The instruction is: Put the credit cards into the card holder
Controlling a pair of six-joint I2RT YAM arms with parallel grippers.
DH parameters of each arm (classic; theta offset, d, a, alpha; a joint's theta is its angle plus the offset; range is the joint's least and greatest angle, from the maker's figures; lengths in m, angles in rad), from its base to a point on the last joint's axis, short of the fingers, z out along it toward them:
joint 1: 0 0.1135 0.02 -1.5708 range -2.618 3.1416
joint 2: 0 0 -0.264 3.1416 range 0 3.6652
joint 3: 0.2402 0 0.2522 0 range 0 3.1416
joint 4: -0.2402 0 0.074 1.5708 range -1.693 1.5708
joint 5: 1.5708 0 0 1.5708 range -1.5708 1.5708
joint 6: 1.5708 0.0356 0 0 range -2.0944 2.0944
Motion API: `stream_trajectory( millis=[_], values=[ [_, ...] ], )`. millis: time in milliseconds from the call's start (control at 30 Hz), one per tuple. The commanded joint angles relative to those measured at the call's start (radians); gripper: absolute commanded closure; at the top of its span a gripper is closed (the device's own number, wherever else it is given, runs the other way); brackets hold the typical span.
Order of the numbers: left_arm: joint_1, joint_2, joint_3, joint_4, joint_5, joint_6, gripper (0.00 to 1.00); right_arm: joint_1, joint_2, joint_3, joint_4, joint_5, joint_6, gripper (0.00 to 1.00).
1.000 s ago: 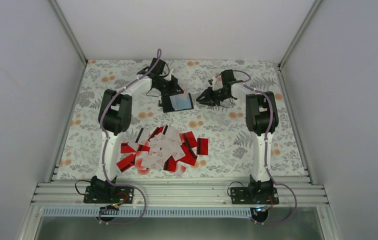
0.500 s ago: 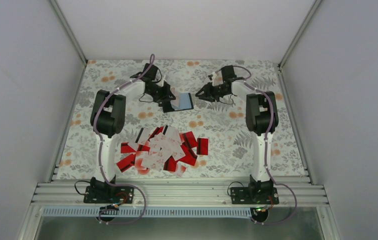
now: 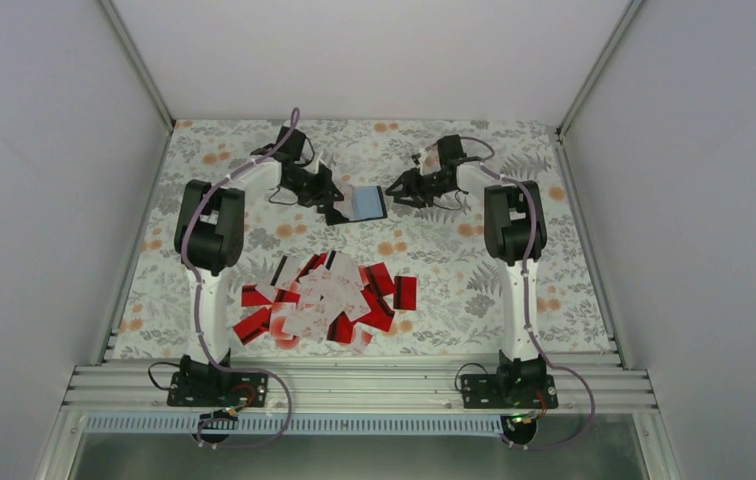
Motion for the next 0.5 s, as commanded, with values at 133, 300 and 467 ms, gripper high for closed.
stream_trajectory(
  millis=[133,300,467],
  values=[
    [0.004,0.026,-0.001,-0.003,0.098,0.034,0.98,0.014,0.037,0.059,-0.006,-0.033,-0.004,0.56],
    [0.003,0.048,0.016,-0.025,0.097,0.04,0.98,0.02,0.059,0.08,-0.013,-0.036,-0.001,0.56],
    [0.004,0.054,0.025,-0.044,0.074,0.037,0.98,0.026,0.069,0.102,-0.018,-0.032,0.002,0.56]
  ],
)
